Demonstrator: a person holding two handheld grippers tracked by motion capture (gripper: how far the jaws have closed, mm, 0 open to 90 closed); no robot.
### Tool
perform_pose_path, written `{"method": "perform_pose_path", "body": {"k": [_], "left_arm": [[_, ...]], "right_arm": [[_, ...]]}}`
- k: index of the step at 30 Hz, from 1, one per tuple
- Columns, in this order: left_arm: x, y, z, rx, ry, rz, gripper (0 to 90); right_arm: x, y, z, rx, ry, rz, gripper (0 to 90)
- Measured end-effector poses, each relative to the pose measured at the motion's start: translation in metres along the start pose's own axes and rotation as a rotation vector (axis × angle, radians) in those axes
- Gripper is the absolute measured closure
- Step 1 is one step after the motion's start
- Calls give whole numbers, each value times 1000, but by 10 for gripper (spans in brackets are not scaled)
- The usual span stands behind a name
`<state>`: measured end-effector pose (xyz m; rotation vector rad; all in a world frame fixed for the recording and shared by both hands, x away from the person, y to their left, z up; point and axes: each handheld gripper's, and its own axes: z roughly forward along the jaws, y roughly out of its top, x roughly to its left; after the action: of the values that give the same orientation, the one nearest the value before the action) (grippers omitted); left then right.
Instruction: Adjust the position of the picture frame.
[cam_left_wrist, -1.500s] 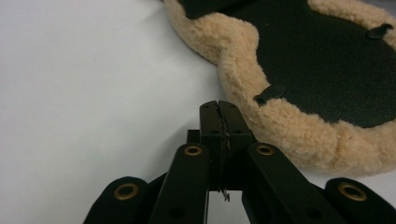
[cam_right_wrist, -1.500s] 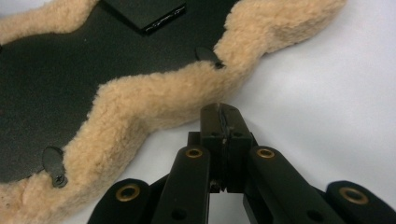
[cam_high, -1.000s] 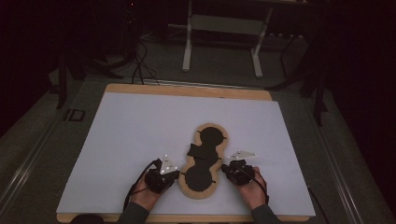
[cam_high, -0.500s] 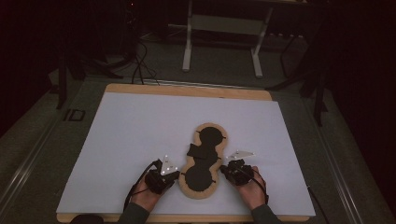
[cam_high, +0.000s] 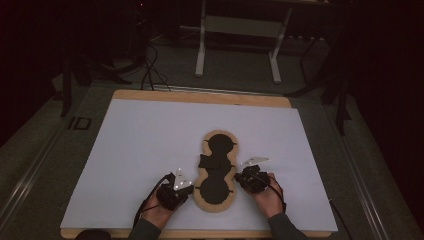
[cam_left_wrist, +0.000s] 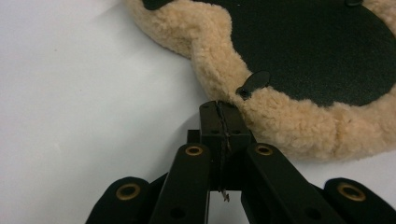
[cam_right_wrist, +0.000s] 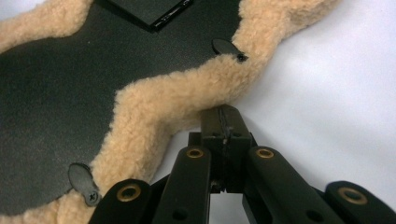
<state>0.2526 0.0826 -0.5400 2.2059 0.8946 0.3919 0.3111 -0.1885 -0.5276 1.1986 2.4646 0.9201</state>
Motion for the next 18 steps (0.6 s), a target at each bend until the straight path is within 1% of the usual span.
{"method": "perform_pose_path", "body": {"k": [7, 11, 15, 18], "left_arm": [[-3, 0, 0, -1, -3, 8, 900], [-5, 1, 1, -2, -1, 13, 900], [-6, 1, 1, 2, -1, 20, 900], [-8, 1, 1, 0, 1, 22, 900]], "right_arm": [[-5, 4, 3, -3, 20, 9, 900], [-6, 6, 4, 3, 19, 1, 900], [-8, 9, 6, 8, 21, 11, 900], [-9, 11, 7, 14, 23, 6, 900]]}}
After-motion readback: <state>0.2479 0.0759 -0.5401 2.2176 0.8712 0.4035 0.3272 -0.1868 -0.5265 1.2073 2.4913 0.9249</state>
